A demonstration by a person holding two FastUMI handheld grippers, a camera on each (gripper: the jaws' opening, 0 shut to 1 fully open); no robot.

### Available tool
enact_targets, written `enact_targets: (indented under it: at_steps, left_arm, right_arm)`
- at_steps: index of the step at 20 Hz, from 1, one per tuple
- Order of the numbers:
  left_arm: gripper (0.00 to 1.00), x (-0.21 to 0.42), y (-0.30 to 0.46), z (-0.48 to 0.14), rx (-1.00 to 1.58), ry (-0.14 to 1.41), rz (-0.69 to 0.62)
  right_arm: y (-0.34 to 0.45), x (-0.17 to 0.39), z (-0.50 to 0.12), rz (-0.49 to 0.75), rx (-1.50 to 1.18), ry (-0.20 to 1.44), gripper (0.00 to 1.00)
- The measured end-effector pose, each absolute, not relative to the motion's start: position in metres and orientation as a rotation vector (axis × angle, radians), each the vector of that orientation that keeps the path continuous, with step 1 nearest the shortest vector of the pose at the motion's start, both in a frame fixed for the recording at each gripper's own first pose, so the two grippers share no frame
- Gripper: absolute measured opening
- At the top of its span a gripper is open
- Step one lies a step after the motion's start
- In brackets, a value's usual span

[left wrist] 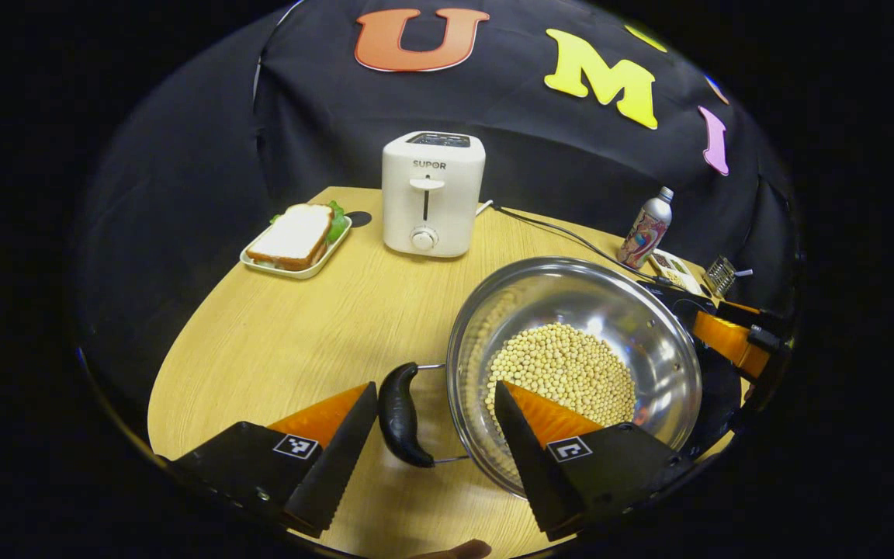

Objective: First push the handle of the pot to place it horizontally, then grasp the pot with both hands and set it on the induction cooktop.

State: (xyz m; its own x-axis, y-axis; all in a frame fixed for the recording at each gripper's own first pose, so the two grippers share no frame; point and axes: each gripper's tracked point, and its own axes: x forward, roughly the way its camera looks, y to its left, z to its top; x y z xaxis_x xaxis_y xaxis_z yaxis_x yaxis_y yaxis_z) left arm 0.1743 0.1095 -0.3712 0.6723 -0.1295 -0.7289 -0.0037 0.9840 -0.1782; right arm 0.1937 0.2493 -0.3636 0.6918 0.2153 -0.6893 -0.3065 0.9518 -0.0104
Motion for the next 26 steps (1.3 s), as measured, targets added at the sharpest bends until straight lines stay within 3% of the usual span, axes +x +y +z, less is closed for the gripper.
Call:
enact_targets:
  at_steps: [7, 8, 9, 10, 12, 13, 14, 26]
  left_arm:
    - [0.77, 0.187, 0.116, -0.392, -0.108, 0.920, -0.075]
    - [0.84, 0.186, 0.116, -0.400, -0.127, 0.942, -0.085]
    - [0.80, 0.188, 0.113, -0.405, -0.142, 0.959, -0.098]
    - [0.69, 0.184, 0.112, -0.406, -0.149, 0.969, -0.111]
    - [0.65, 0.193, 0.111, -0.403, -0.180, 0.966, -0.133]
    - [0.74, 0.195, 0.111, -0.404, -0.184, 0.968, -0.146]
    - [0.62, 0.198, 0.112, -0.402, -0.176, 0.968, -0.161]
    - [0.62, 0.214, 0.108, -0.401, -0.128, 0.978, -0.227]
  right_arm:
    - [0.267, 0.196, -0.387, 0.288, -0.128, 0.810, 0.96]
    - [0.268, 0.196, -0.391, 0.280, -0.128, 0.823, 0.99]
    - [0.269, 0.196, -0.395, 0.271, -0.124, 0.837, 0.94]
    - [0.271, 0.192, -0.400, 0.267, -0.107, 0.861, 0.92]
    - [0.267, 0.188, -0.409, 0.224, -0.102, 0.894, 0.80]
    - [0.266, 0.189, -0.406, 0.207, -0.094, 0.896, 0.71]
    - [0.265, 0.186, -0.406, 0.194, -0.084, 0.895, 0.68]
    - [0.261, 0.170, -0.405, 0.164, -0.065, 0.916, 0.58]
